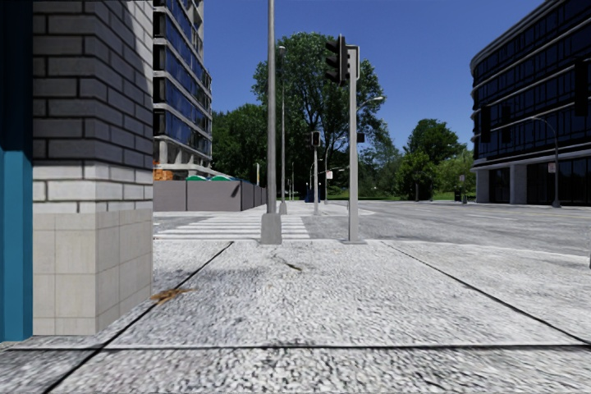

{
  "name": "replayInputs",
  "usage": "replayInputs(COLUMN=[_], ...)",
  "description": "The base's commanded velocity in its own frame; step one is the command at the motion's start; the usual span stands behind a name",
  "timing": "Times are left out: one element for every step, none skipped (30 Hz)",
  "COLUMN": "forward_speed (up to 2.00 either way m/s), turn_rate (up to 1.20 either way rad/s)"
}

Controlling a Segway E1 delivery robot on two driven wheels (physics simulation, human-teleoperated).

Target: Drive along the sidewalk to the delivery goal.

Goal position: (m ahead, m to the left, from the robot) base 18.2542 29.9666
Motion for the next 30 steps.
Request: replayInputs(forward_speed=[2.0, 2.0, 2.0, 2.0, 2.0, 2.0, 2.0, 2.0, 2.0, 2.0, 2.0, 2.0, 2.0, 2.0, 2.0, 2.0, 2.0, 2.0, 2.0, 2.0, 2.0, 2.0, 2.0, 2.0, 2.0, 2.0, 2.0, 2.0, 2.0, 2.0], turn_rate=[0.2, 0.3, 0.3, 0.33, 0.35, 0.35, 0.35, 0.35, 0.35, 0.35, 0.35, 0.35, 0.35, 0.35, 0.35, 0.35, 0.35, 0.35, 0.35, 0.35, 0.35, 0.35, 0.35, 0.35, 0.35, 0.35, 0.35, 0.35, 0.35, 0.35])
